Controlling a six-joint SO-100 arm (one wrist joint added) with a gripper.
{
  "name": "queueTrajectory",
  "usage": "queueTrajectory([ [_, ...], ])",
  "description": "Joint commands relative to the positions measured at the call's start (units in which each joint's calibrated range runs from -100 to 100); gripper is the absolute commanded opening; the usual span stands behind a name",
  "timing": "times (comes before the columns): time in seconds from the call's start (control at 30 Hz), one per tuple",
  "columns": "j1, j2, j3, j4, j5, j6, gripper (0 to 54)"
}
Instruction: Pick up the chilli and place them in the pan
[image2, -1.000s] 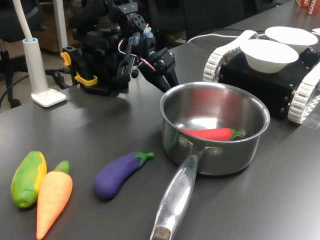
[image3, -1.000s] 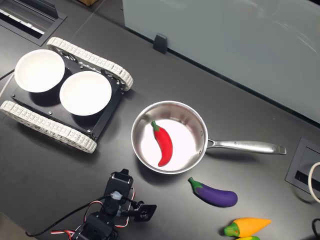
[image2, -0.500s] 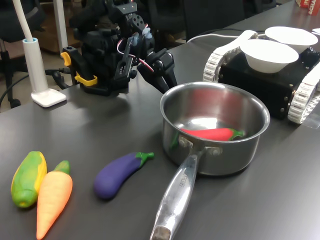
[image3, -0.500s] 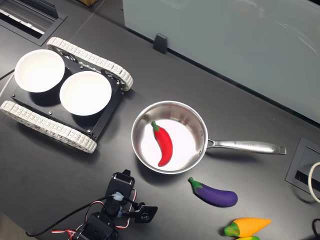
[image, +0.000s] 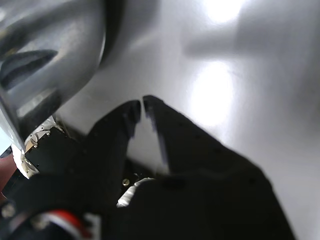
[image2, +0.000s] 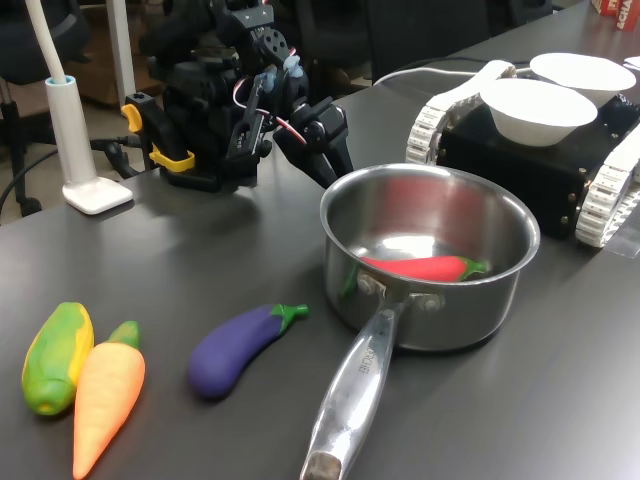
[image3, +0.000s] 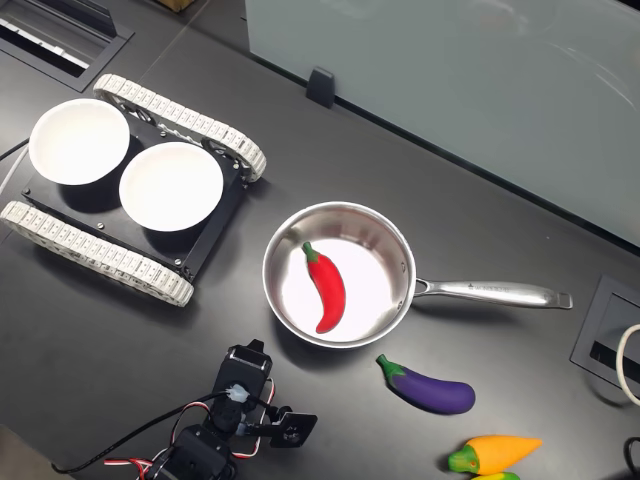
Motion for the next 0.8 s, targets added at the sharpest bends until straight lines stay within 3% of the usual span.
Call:
queueTrajectory([
  [0.0, 3.56, -0.83, -1.1, -1.94, -0.93, 0.54, 0.2],
  [0.77, 2.87, -0.92, -1.1, -1.94, -0.68, 0.54, 0.2],
])
